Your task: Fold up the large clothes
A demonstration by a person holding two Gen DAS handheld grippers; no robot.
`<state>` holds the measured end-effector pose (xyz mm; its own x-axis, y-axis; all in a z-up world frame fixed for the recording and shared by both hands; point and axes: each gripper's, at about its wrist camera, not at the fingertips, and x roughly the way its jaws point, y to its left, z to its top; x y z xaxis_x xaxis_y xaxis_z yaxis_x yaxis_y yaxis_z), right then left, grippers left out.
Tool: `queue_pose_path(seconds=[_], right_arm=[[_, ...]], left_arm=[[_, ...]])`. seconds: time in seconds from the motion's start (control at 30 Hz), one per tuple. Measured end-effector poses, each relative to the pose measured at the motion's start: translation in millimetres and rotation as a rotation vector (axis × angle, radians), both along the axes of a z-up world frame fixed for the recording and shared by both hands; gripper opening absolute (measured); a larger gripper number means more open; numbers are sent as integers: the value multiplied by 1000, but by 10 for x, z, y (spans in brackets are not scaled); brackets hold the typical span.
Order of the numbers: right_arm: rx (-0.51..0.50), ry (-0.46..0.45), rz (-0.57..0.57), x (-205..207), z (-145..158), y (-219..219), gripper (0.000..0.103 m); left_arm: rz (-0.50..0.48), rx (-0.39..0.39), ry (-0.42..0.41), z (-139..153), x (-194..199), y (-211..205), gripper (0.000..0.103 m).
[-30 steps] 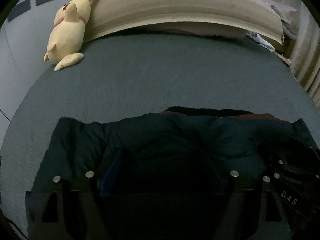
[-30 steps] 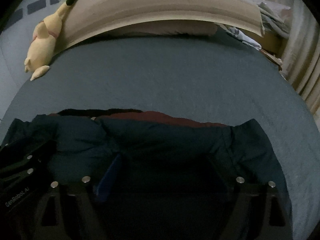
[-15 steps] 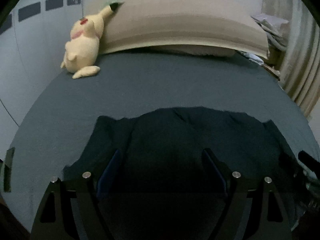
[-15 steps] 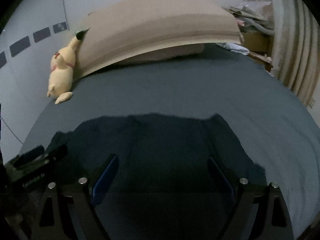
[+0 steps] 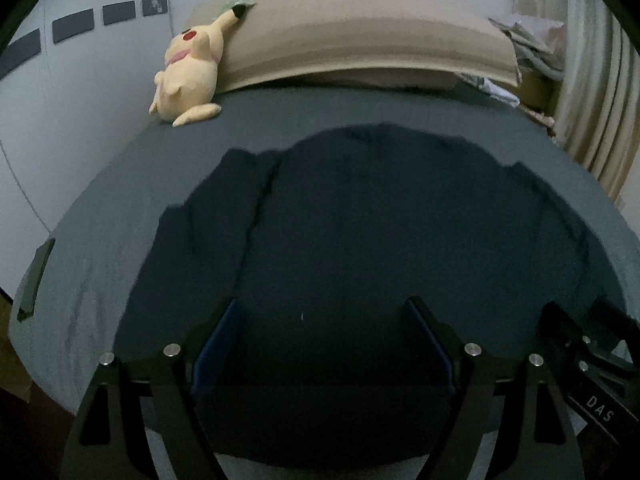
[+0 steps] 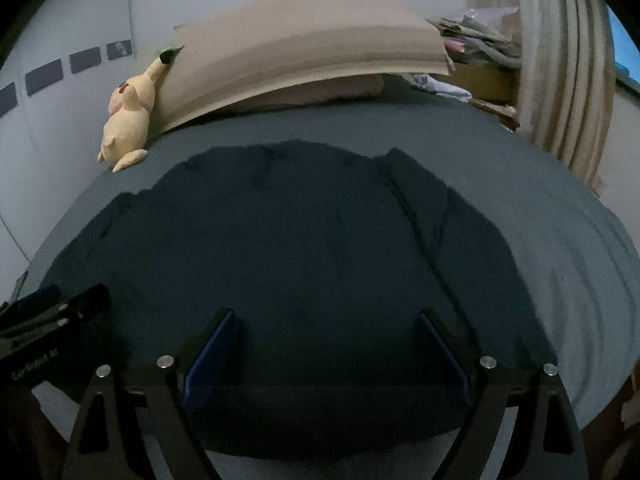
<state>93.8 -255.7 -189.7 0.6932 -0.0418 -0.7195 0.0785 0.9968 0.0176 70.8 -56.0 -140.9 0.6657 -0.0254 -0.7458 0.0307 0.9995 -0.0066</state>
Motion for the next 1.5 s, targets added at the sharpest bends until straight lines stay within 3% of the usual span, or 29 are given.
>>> queue_pose_path(seconds=[0.4, 0.57, 0.77, 1.0, 1.23, 1.5], right_arm=[[-52, 12, -17, -2, -281, 1, 102], [3, 34, -28, -90, -9, -71, 102], [77, 33, 23, -513, 461, -110, 103], [108, 26, 65, -1107, 696, -11, 103], [36, -45, 72, -1417, 775, 163, 103], [-20, -62, 49, -1495, 769, 149, 103]], left_arm=[[6, 51, -36, -229, -115, -75, 88], [19, 5, 25, -11, -184, 17, 88], [-12, 39, -55, 453, -623, 96, 89], [-9, -36, -109, 749, -1110, 200, 89], [-3, -14, -135, 800, -1265, 199, 90], [0, -12, -136, 779, -1313, 200, 91]])
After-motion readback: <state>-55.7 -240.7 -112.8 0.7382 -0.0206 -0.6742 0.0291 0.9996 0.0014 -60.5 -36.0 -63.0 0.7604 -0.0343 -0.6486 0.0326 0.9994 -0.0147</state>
